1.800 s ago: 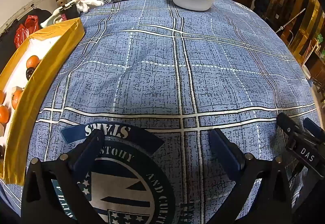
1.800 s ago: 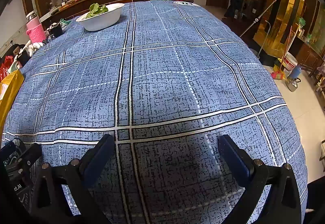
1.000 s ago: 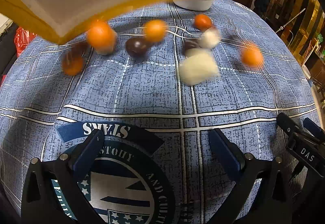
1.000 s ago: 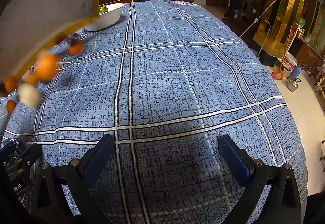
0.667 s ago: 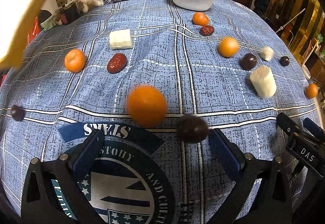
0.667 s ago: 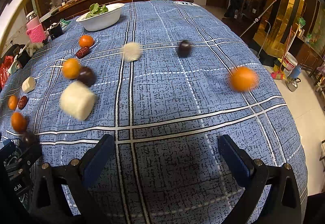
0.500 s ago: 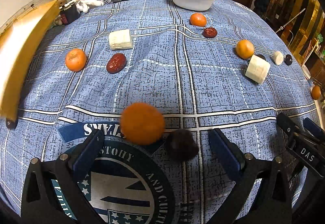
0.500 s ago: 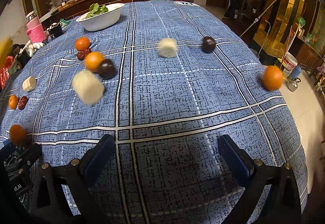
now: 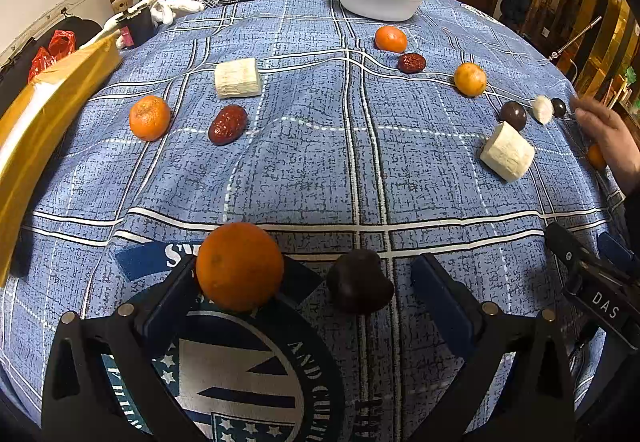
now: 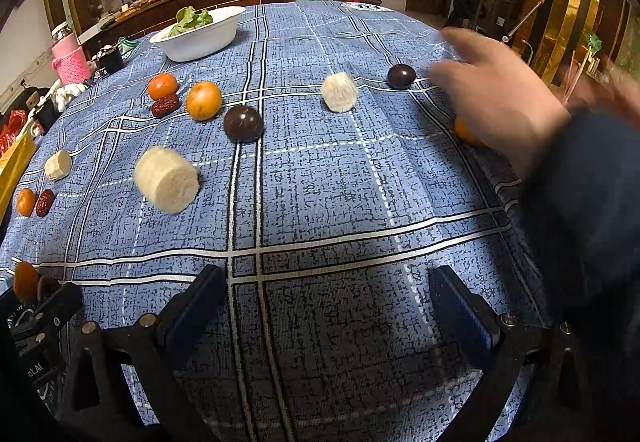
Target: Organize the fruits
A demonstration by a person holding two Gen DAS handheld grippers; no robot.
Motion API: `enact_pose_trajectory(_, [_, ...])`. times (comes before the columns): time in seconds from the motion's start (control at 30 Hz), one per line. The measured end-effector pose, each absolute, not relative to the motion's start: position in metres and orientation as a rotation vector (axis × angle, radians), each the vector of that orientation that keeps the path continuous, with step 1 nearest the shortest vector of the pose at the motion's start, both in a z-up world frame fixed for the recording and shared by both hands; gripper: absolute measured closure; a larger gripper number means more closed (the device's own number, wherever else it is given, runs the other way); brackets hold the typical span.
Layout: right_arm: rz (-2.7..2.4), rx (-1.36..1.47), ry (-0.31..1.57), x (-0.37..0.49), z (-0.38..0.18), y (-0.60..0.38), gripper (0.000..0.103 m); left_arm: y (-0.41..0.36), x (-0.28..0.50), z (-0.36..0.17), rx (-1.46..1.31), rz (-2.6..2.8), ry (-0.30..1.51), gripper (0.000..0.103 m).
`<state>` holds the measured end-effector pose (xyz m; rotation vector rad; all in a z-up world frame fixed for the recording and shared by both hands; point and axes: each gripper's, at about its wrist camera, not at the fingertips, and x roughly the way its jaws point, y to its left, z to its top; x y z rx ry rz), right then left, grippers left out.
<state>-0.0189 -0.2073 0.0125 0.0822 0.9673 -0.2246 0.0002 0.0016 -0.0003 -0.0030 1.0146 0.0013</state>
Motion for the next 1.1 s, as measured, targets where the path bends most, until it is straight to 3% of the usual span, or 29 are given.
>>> enact_pose_trajectory(1.1, [-0.226, 0.081, 0.967, -0.0196, 0.0109, -0.2059, 0.0, 0.0007, -0.0001, 0.0, -0.002, 0.002, 1.014, 0.0])
